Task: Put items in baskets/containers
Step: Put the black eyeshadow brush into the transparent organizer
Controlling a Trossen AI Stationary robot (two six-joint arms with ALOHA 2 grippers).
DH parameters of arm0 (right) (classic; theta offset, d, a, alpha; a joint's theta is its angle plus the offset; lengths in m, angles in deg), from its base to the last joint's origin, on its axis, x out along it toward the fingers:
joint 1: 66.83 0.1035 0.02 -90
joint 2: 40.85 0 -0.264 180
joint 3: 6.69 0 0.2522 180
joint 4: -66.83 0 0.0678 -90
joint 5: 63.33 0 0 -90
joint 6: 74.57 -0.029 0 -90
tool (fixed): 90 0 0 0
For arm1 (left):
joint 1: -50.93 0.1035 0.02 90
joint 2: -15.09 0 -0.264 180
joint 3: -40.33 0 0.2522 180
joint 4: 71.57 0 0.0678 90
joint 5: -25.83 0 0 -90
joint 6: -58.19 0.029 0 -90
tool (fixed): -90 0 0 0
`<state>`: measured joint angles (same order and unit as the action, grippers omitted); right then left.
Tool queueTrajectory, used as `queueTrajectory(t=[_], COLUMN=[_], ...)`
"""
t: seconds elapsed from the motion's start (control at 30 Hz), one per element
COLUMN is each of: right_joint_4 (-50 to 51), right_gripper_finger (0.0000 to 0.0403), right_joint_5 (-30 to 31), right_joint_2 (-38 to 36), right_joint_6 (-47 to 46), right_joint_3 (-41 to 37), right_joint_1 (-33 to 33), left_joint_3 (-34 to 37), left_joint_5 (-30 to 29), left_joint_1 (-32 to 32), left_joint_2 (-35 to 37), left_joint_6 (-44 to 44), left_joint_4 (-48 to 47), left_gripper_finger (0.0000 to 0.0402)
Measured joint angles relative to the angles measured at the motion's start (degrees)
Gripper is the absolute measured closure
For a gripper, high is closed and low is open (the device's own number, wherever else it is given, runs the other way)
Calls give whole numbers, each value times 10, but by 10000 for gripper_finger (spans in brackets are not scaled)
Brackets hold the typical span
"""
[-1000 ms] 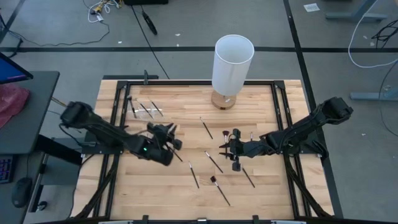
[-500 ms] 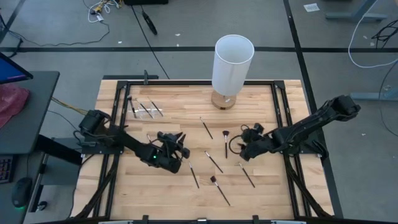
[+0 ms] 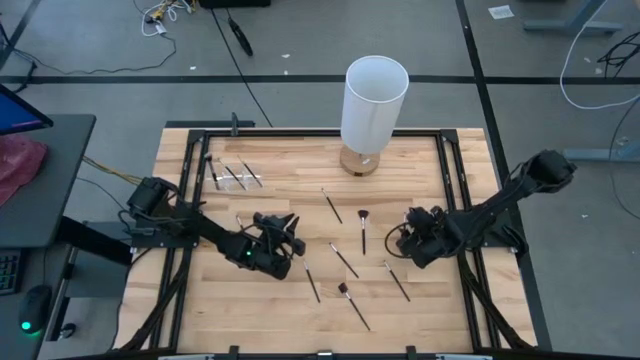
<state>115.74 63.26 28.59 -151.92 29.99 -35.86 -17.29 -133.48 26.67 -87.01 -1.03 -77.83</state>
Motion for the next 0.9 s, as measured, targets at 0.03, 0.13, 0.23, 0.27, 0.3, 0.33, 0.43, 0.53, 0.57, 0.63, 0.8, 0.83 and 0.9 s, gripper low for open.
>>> queueTrajectory(t=[0.03,0.13,0.23,0.27,0.3,0.33,0.43,0.53,0.57,0.63,0.8,0.83,0.9], right_joint_4=[-24,-97,-185,-214,-241,-265,-335,-392,-404,-423,-442,-442,-441], right_gripper_finger=[175,182,192,196,200,204,215,224,226,230,238,240,244], right_joint_5=[0,2,26,32,38,43,43,39,40,44,63,65,70], right_joint_2=[1,3,6,10,14,18,33,58,68,88,126,130,135], right_joint_6=[-10,-15,29,51,74,96,167,224,239,260,266,266,266], right_joint_3=[-16,-59,-95,-102,-108,-113,-124,-129,-129,-129,-127,-127,-127], right_joint_1=[4,9,9,9,9,9,8,6,6,7,8,10,16], left_joint_3=[0,0,0,0,0,0,0,0,0,0,0,0,0], left_joint_5=[-1,-1,-2,-2,-3,-3,-5,-5,-5,-5,-5,-5,-5], left_joint_1=[-1,-1,-1,-1,0,0,0,0,0,0,0,0,0], left_joint_2=[0,0,0,0,0,0,0,0,0,0,0,0,0], left_joint_6=[0,0,0,-1,-1,-1,-1,0,0,0,0,0,0], left_joint_4=[0,0,0,0,0,1,5,9,9,9,9,9,9], left_gripper_finger=[317,317,317,317,317,317,317,317,317,317,317,317,317])
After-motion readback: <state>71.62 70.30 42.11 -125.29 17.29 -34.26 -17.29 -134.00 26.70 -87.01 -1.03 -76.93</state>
